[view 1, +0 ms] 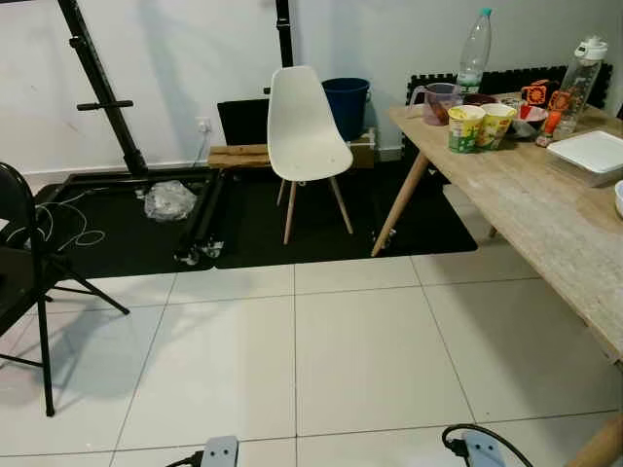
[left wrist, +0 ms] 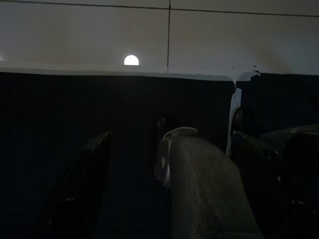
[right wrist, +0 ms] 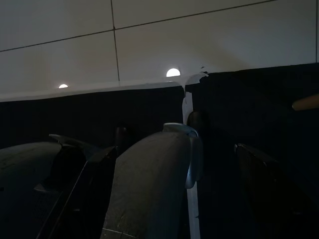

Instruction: Restocking fridge

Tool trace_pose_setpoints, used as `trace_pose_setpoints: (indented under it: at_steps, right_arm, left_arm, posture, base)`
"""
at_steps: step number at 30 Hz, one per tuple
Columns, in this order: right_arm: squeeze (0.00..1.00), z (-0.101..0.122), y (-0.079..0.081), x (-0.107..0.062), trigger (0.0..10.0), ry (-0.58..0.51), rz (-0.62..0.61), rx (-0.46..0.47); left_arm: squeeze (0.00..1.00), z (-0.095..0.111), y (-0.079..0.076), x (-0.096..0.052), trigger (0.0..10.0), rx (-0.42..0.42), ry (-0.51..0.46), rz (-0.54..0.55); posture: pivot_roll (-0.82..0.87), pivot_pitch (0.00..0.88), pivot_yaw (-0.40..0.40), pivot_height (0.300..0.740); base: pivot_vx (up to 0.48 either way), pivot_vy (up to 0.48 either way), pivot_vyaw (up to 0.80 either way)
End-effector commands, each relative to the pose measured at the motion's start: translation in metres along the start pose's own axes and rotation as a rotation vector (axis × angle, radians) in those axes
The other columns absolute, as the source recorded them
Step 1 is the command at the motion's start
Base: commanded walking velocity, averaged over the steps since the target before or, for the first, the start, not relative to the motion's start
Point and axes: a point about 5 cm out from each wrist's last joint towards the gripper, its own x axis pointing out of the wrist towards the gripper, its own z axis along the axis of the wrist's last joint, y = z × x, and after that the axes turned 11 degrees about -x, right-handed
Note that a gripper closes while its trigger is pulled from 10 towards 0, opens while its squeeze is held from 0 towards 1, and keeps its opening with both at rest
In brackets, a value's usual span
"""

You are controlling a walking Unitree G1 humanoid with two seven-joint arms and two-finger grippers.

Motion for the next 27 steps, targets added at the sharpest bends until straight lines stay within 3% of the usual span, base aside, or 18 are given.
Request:
trace_pose_setpoints:
  at_steps: [1, 27]
  right_arm:
    - [0.0, -0.0024, 0.0015, 0.0001, 10.0, 0.008, 0.005, 0.01]
    - [0.0, -0.0028, 0.0004, -0.0002, 10.0, 0.013, -0.001, 0.006]
  left_arm:
    - [0.0, -0.0025, -0.0011, -0.0001, 10.0, -0.001, 0.004, 0.001]
    - [0.0, -0.0046, 0.0008, -0.0006, 10.0, -0.001, 0.011, 0.012]
  posture:
    - [-0.06, 0.0, 0.022, 0.74]
    - [-0.06, 0.0, 0.024, 0.74]
  base:
    - [0.0, 0.0, 0.0]
    - [0.0, 0.0, 0.0]
